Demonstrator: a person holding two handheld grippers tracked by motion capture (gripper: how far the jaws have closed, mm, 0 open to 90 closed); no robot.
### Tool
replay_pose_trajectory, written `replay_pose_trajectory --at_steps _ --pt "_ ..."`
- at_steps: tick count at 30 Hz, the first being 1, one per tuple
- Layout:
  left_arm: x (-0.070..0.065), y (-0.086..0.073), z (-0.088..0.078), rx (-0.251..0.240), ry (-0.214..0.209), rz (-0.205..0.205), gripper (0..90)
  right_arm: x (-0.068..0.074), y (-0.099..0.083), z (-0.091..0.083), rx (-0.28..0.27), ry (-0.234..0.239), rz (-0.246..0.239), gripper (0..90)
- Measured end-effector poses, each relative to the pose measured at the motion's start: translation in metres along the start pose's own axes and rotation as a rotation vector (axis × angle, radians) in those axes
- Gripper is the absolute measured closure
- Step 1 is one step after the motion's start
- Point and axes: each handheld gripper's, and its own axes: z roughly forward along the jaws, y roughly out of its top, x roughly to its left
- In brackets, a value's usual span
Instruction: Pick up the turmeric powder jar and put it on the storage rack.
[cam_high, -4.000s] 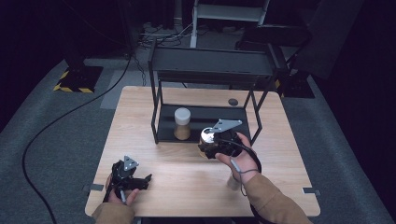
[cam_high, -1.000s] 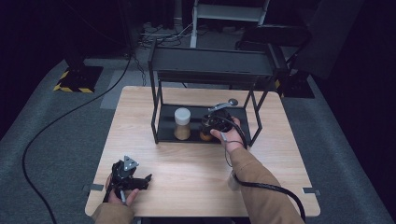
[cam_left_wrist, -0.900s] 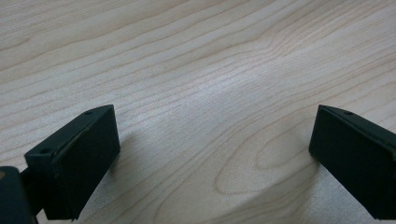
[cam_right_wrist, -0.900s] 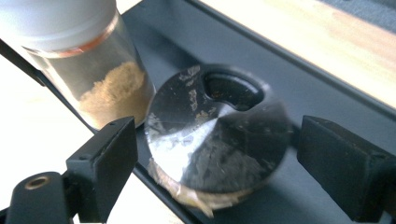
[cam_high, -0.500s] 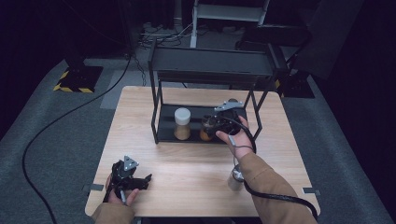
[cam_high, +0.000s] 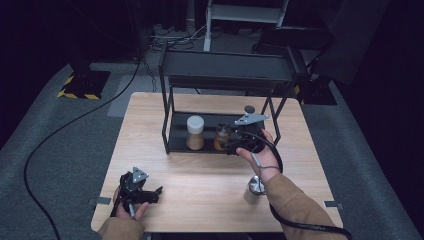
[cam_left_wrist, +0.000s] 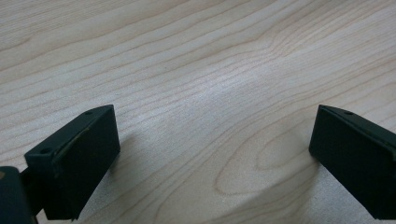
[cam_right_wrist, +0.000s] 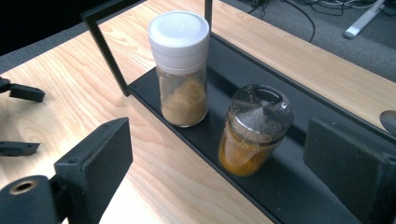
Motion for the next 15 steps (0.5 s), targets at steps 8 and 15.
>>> replay_pose_trajectory --at_steps 8,15 --pt "0.0 0.0 0.0 0.0 0.0 0.001 1.6 0.007 -0.009 -0.025 -0.001 -0.001 0.003 7.5" --pt "0.0 0.0 0.0 0.0 0.0 0.0 1.6 0.011 -0.021 -0.044 -0.006 0.005 0.002 7.3"
